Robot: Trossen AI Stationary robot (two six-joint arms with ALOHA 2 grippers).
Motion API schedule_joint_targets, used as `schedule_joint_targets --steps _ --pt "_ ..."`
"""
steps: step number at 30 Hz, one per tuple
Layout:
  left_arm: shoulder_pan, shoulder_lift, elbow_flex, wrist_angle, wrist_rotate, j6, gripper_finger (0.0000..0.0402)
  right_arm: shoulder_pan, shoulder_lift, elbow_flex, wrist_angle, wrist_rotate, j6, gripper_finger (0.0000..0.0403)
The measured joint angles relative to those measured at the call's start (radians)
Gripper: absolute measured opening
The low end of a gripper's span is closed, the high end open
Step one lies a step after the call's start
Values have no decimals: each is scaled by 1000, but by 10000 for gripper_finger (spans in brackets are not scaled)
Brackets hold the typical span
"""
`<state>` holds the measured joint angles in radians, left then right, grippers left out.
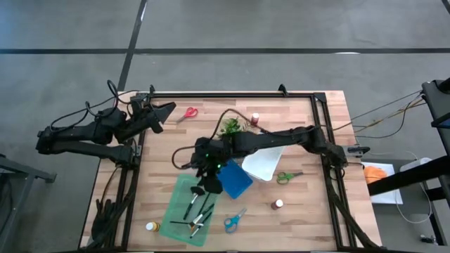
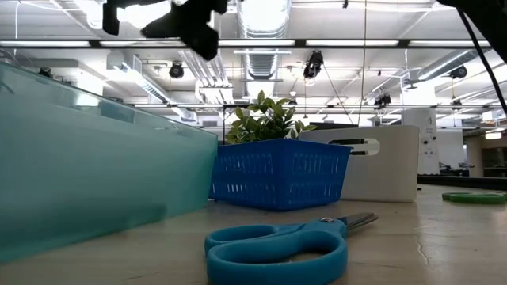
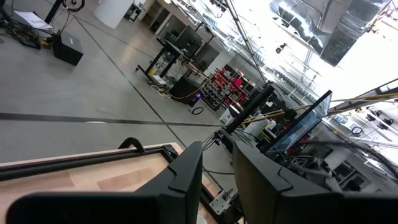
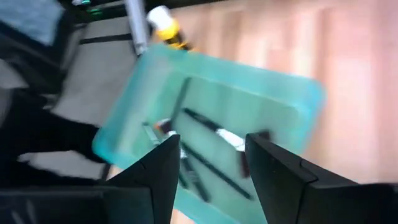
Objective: Pick & Place Paint Supplies
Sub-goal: Put the black eye groomer brush into the green bin
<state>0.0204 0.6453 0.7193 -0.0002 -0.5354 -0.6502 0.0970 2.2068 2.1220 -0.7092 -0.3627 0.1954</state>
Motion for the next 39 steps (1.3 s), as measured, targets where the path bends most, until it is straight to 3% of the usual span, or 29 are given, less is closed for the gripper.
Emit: schedule_joint_targets --steps 6,10,16,22,28,33,39 --pt "2 0 0 5 0 0 99 -61 -108 -1 -112 115 -41 179" --pt "2 0 0 8 0 0 99 -123 -206 -26 -232 269 -81 179" --pt "2 0 0 8 0 0 99 -275 -434 -167 -301 430 -15 179" --pt "2 0 0 7 -3 0 99 -428 -681 -401 -312 442 73 179" --pt "2 1 0 3 -23 2 99 -499 -856 -699 -311 441 194 179" --pt "3 1 0 3 -43 4 99 -534 -904 -917 -264 417 324 179" --pt "7 1 0 3 -46 -1 99 -591 -898 -1075 -140 273 511 179"
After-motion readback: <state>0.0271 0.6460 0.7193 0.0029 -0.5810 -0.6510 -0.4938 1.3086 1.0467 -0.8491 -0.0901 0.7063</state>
